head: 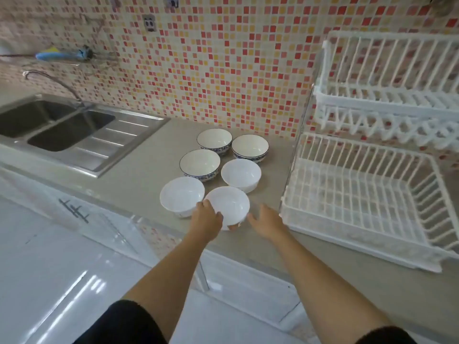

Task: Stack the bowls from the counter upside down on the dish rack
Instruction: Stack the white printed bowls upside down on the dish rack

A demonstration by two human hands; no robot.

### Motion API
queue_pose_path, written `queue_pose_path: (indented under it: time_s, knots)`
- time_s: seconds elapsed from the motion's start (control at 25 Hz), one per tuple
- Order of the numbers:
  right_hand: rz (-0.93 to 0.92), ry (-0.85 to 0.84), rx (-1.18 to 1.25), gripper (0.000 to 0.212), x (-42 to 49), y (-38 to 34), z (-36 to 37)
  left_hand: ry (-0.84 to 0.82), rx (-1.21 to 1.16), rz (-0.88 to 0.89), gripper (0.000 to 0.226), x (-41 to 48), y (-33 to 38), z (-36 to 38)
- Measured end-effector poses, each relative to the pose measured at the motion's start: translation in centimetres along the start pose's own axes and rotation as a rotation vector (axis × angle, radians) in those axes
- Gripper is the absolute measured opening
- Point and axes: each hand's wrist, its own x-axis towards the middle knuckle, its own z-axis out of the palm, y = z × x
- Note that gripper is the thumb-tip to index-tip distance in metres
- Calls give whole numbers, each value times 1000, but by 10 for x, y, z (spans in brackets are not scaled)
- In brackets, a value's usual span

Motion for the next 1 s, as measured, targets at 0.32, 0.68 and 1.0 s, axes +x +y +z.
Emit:
queue_pose_path:
  time_s: [0.32,0.68,1.0]
  knots:
    - [320,-129,583,52,23,-3,64,22,-200,-44,71,11,-12,29]
    - [-16,145,313,59,-33,-13,-14,-108,-411,245,59,14,3,-28]
    - [-445,389,547,37,-102,-106,-115,-119,-1322,297,65,-6,63,-147]
